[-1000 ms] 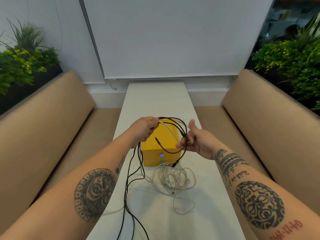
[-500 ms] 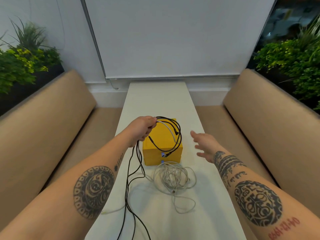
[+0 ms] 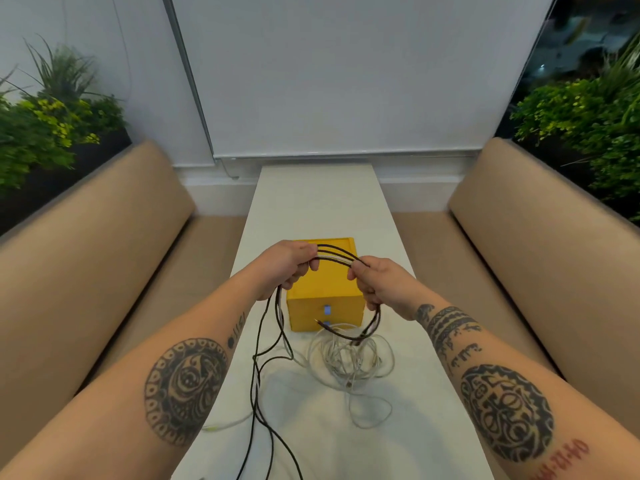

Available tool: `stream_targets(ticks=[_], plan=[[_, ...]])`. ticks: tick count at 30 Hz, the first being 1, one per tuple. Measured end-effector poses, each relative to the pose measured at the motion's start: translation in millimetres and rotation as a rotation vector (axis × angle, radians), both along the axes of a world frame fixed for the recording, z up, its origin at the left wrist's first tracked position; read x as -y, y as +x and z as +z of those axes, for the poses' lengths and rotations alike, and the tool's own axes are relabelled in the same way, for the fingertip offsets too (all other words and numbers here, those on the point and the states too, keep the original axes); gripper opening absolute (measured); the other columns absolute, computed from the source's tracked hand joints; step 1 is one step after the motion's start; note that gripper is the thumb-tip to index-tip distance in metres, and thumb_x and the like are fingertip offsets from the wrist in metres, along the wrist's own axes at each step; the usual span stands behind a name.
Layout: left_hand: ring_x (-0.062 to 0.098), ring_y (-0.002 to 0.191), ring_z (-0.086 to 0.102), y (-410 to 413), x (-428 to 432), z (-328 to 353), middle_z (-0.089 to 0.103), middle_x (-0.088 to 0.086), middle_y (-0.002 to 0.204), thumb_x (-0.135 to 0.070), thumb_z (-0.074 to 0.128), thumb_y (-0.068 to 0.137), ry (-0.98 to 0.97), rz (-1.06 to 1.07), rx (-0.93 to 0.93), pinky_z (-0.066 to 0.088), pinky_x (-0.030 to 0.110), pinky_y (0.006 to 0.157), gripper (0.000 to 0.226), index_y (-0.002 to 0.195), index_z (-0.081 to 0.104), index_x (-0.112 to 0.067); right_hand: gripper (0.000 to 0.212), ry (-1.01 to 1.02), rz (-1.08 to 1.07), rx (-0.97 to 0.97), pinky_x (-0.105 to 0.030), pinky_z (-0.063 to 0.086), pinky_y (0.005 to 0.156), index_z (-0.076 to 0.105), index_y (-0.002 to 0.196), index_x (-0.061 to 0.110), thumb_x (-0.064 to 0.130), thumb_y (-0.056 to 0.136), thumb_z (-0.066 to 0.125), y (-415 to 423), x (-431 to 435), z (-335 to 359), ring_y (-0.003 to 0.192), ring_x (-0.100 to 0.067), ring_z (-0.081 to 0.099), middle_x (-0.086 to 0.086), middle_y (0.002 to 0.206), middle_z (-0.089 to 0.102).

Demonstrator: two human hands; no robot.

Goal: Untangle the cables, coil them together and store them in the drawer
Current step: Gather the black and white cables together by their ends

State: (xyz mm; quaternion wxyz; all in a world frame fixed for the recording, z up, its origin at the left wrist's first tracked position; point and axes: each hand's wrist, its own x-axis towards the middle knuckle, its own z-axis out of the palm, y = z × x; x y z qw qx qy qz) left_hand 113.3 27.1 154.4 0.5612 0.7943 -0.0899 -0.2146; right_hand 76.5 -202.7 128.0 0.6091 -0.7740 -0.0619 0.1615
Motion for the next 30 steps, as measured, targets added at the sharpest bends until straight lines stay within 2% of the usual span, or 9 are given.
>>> stream_targets(ticks=[4, 8, 13, 17, 19, 23, 25, 28, 30], plan=[[0.012, 0.050, 0.023, -3.3, -13.0, -9.0, 0.034, -0.008, 0.053, -0.034, 0.043, 0.108, 0.063, -0.017, 0.001, 0.020, 0.025, 0.048, 0.037, 0.084, 0.062, -0.012, 0.030, -0.073, -0.004, -0.026, -0.034, 0.042, 0.057, 0.059, 0.086, 0.013, 0.031, 0.107, 0.045, 9.2, 18.0, -3.4, 0.051, -0.016, 0.038, 0.005, 0.057, 0.040], [0.012, 0.050, 0.020, -7.1, -13.6, -15.9, 0.032, -0.008, 0.053, -0.033, 0.044, 0.108, 0.024, -0.008, -0.024, 0.016, 0.025, 0.048, 0.037, 0.084, 0.062, -0.012, 0.039, -0.028, -0.062, -0.074, -0.038, 0.048, 0.066, 0.056, 0.081, 0.013, 0.040, 0.106, 0.044, 11.9, 24.9, -4.7, 0.052, -0.017, 0.040, 0.004, 0.057, 0.038], [0.012, 0.052, 0.021, -12.6, -9.3, -20.6, 0.033, -0.007, 0.056, -0.030, 0.040, 0.109, 0.010, -0.054, -0.024, 0.017, 0.025, 0.048, 0.034, 0.089, 0.060, -0.012, 0.041, 0.078, -0.141, -0.133, -0.029, 0.035, 0.052, 0.049, 0.076, 0.017, 0.043, 0.106, 0.041, 8.6, 21.5, -0.5, 0.048, -0.013, 0.028, 0.007, 0.055, 0.032], [0.011, 0.051, 0.024, -16.5, -6.5, -22.2, 0.034, -0.007, 0.058, -0.028, 0.038, 0.109, 0.031, -0.098, -0.020, 0.019, 0.025, 0.049, 0.030, 0.095, 0.059, -0.012, 0.039, 0.039, -0.230, -0.019, -0.025, 0.023, 0.045, 0.055, 0.077, 0.015, 0.036, 0.107, 0.043, 16.7, 26.7, 16.5, 0.049, -0.011, 0.026, 0.009, 0.053, 0.035], [0.012, 0.053, 0.024, -17.6, -6.4, -24.4, 0.035, -0.006, 0.059, -0.029, 0.039, 0.109, 0.027, -0.109, -0.027, 0.019, 0.027, 0.050, 0.029, 0.090, 0.056, -0.015, 0.037, -0.052, -0.265, 0.083, -0.026, 0.025, 0.047, 0.063, 0.079, 0.014, 0.034, 0.106, 0.046, 21.2, 29.9, 31.0, 0.052, -0.012, 0.032, 0.009, 0.055, 0.042], [0.013, 0.055, 0.023, -16.4, -14.3, -28.3, 0.032, -0.004, 0.063, -0.043, 0.047, 0.096, -0.027, -0.085, -0.046, 0.017, 0.027, 0.051, 0.031, 0.074, 0.047, -0.021, 0.037, -0.433, -0.161, 0.330, -0.028, 0.039, 0.062, 0.072, 0.084, 0.019, 0.039, 0.103, 0.047, 23.2, 30.5, 61.4, 0.068, -0.011, 0.053, 0.008, 0.071, 0.058], [0.015, 0.056, 0.022, -16.4, -18.9, -29.0, 0.032, -0.004, 0.062, -0.044, 0.048, 0.091, -0.035, -0.062, -0.063, 0.019, 0.027, 0.051, 0.029, 0.072, 0.047, -0.022, 0.039, -0.550, -0.109, 0.309, -0.028, 0.040, 0.063, 0.069, 0.080, 0.022, 0.043, 0.103, 0.045, 22.0, 32.0, 64.3, 0.073, -0.013, 0.056, 0.006, 0.077, 0.061], [0.019, 0.056, 0.034, -19.1, -21.8, -28.1, 0.040, 0.002, 0.064, -0.047, 0.048, 0.091, 0.024, -0.110, -0.096, 0.036, 0.029, 0.054, 0.032, 0.077, 0.052, -0.018, 0.041, -0.588, -0.063, 0.242, -0.029, 0.039, 0.064, 0.063, 0.076, 0.022, 0.046, 0.103, 0.043, 17.8, 29.8, 55.9, 0.070, -0.015, 0.051, 0.004, 0.075, 0.057], [0.026, 0.066, 0.056, -17.9, -20.2, -23.4, 0.061, 0.010, 0.076, -0.053, 0.044, 0.097, 0.033, -0.143, -0.168, 0.051, 0.036, 0.070, 0.046, 0.090, 0.063, -0.012, 0.039, -0.605, 0.019, 0.234, -0.028, 0.037, 0.063, 0.062, 0.075, 0.023, 0.043, 0.103, 0.044, 14.5, 22.8, 54.5, 0.066, -0.013, 0.049, 0.005, 0.071, 0.055]])
